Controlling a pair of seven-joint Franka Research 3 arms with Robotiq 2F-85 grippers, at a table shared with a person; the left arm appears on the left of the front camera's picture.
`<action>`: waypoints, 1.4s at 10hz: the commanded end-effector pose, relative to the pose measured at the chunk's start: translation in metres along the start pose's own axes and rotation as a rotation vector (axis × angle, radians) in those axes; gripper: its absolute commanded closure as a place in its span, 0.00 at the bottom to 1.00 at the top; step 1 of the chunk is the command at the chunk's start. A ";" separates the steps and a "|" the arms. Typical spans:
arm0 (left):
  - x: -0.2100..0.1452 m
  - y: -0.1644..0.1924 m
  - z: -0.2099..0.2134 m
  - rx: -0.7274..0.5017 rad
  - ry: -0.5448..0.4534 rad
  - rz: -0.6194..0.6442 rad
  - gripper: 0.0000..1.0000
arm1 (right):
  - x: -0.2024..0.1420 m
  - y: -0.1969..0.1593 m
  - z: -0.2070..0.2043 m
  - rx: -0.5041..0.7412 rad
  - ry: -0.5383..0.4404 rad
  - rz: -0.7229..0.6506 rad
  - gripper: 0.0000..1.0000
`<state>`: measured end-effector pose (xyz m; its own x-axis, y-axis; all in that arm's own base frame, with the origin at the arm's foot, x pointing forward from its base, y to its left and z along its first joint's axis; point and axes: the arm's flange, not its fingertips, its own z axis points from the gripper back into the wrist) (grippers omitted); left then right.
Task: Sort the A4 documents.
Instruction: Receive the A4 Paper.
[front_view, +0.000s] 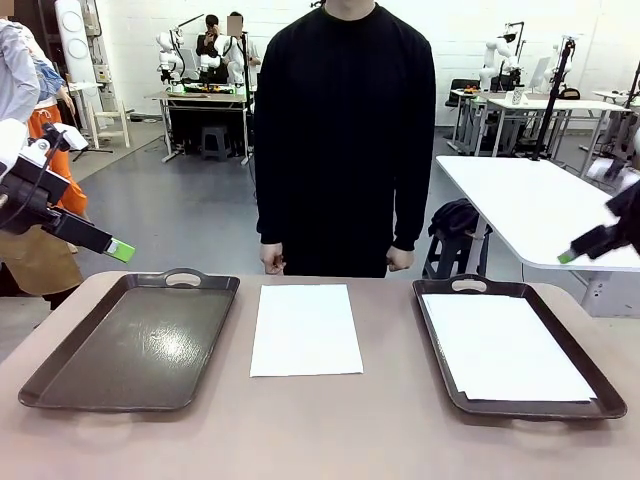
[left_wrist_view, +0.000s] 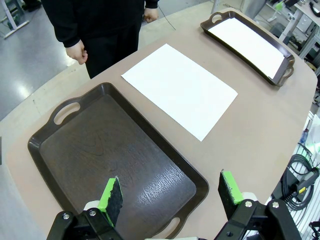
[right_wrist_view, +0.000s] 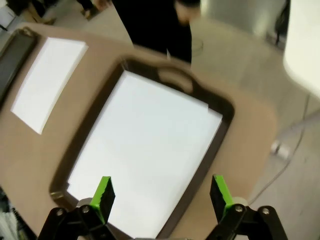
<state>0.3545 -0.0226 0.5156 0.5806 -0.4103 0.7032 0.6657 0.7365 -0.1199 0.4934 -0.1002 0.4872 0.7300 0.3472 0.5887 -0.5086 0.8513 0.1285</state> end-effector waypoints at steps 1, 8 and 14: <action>-0.002 0.003 0.000 -0.015 -0.008 -0.007 0.00 | -0.017 0.042 0.029 0.117 -0.278 0.215 0.00; -0.002 0.003 0.000 -0.015 -0.008 -0.007 0.00 | -0.025 0.115 0.040 0.395 -0.214 0.526 0.00; -0.002 0.003 0.000 -0.015 -0.008 -0.007 0.00 | -0.023 0.108 0.043 0.516 -0.098 0.423 0.00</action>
<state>0.3545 -0.0227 0.5155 0.5808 -0.4104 0.7030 0.6657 0.7365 -0.1200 0.3957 -0.0315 0.5165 0.3419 0.5456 0.7651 -0.9246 0.3409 0.1700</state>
